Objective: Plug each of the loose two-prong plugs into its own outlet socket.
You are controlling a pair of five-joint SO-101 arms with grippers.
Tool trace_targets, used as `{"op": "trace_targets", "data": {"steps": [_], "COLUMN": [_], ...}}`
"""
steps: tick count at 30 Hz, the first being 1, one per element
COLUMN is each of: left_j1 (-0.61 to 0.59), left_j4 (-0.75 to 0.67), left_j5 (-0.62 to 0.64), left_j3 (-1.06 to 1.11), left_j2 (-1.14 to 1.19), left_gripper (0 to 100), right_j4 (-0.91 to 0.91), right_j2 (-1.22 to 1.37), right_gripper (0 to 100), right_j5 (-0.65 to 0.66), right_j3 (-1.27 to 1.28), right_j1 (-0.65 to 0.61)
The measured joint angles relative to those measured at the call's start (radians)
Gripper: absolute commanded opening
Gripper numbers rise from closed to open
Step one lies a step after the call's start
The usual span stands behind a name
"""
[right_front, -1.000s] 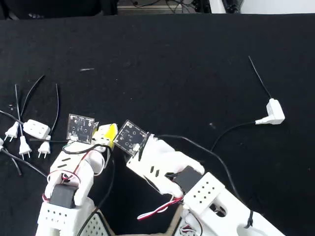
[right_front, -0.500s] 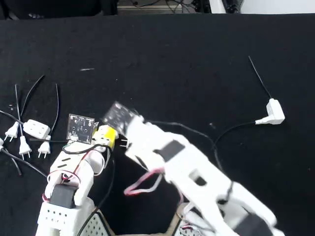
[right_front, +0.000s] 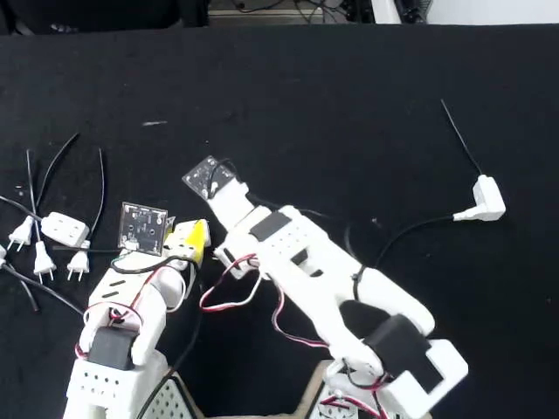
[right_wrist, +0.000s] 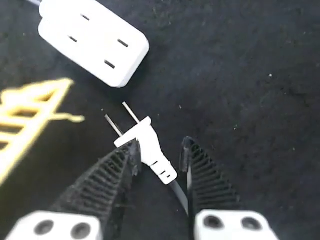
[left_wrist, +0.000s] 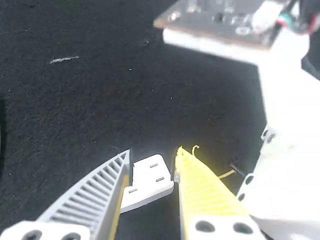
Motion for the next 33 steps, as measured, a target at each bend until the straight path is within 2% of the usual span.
{"op": "trace_targets", "data": {"steps": [10, 15, 21, 33], "left_j1": [0.000, -0.008, -0.175, -0.460], "left_j4": [0.000, 0.058, 0.084, 0.051], "left_j5": [0.000, 0.000, 0.011, 0.264], "left_j3": [0.000, -0.006, -0.069, -0.083], "left_j2": [0.000, 0.000, 0.000, 0.000], "left_gripper": [15, 15, 15, 15], "right_j4": [0.026, 0.063, 0.064, 0.103], "right_j2": [0.132, 0.157, 0.163, 0.169], "right_gripper": [12.7, 12.7, 12.7, 12.5], "right_j5": [0.292, 0.442, 0.520, 0.523], "right_j3": [-0.107, -0.140, -0.146, -0.158], "right_j1": [0.000, 0.009, 0.009, -0.021]}}
